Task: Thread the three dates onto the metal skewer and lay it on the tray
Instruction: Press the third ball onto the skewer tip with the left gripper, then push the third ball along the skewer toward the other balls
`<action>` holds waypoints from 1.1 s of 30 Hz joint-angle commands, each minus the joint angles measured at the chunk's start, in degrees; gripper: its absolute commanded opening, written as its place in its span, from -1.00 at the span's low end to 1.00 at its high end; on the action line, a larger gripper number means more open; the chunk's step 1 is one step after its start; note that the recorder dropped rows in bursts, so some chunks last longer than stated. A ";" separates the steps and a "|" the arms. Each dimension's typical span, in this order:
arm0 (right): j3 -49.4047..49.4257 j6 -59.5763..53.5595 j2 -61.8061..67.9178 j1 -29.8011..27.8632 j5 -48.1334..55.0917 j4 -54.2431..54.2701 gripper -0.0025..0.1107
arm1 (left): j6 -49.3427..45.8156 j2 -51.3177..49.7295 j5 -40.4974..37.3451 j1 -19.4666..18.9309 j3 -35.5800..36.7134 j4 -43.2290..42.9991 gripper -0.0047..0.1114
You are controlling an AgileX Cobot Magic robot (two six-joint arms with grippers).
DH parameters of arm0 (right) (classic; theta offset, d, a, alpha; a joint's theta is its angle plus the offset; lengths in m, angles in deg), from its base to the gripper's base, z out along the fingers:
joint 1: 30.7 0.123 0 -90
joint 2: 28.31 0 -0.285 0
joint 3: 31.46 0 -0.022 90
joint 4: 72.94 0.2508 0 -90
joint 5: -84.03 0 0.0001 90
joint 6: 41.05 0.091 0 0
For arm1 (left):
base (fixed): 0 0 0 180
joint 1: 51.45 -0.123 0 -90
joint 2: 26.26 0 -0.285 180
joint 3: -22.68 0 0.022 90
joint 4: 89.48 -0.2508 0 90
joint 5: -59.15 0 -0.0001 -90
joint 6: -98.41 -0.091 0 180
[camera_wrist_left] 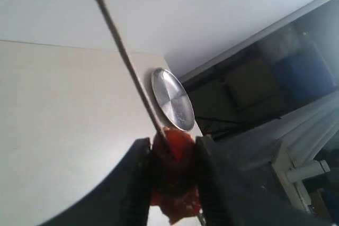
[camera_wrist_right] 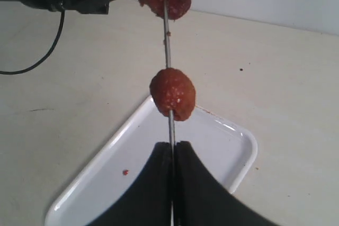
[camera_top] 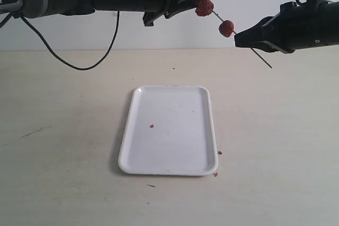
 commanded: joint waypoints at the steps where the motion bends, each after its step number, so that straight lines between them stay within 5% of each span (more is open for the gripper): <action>1: 0.10 -0.83 0.35 -0.24 -0.74 1.76 -0.96 | -1.24 -0.21 -0.81 0.24 0.05 0.45 -0.41; 29: 0.10 -4.85 2.78 -0.24 0.39 5.46 -0.96 | -3.42 -0.21 -2.04 0.29 0.05 -1.04 -0.40; 33: 0.10 -4.85 2.78 -0.24 0.39 5.46 -0.96 | -4.45 -0.21 -1.76 0.16 0.05 -0.64 0.00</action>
